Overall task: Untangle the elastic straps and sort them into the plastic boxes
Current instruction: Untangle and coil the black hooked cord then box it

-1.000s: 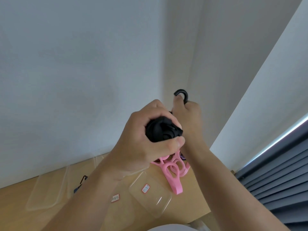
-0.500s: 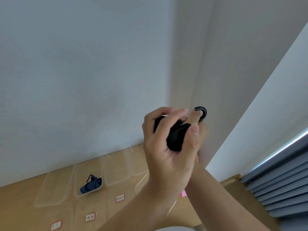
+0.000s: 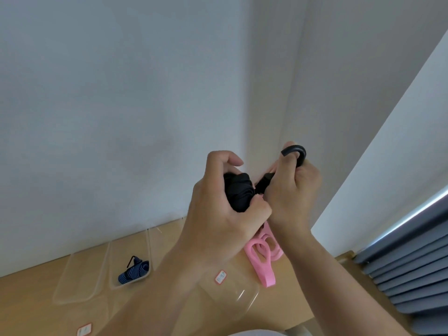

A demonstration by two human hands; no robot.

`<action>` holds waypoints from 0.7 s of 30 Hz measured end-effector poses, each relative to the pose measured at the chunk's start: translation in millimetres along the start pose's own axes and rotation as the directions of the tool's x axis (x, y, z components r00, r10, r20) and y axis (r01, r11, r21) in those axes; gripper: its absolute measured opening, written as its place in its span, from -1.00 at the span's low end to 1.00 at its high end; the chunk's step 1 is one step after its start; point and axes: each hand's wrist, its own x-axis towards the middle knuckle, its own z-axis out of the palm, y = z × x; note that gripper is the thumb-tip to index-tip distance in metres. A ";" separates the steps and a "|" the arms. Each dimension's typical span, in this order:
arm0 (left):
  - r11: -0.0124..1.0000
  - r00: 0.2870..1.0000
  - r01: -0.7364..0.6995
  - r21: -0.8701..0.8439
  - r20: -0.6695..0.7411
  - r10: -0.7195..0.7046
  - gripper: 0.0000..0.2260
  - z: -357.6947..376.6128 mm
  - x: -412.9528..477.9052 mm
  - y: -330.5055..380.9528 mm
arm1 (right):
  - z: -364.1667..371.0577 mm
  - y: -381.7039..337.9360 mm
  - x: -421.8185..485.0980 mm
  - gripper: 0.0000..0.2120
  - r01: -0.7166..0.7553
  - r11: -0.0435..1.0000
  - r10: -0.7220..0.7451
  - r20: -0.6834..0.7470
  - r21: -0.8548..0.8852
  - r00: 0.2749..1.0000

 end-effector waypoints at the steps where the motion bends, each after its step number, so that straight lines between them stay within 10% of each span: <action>1: 0.999 0.999 -0.011 0.050 0.041 0.009 -0.59 -3.6 1.6 0.2 | -2.5 -1.2 0.9 -0.57 0.010 1.000 -0.010 -0.024 0.001 1.000; 5: 0.989 0.983 -0.020 0.148 0.181 -0.007 -0.59 -14.2 5.9 2.1 | -12.8 -12.3 8.6 -0.67 0.092 0.995 -0.093 -0.031 -0.046 0.995; 11: 0.950 0.944 0.016 0.312 0.309 -0.118 -0.47 -8.7 4.2 -10.2 | -14.9 -10.4 5.8 -0.44 0.387 0.820 -0.119 0.536 -0.422 0.836; 21: 0.938 0.976 0.116 -0.327 -0.138 -0.169 -0.55 30.7 -26.4 -11.4 | -7.2 -7.3 2.4 -0.42 0.145 0.974 -0.093 0.281 -0.172 0.955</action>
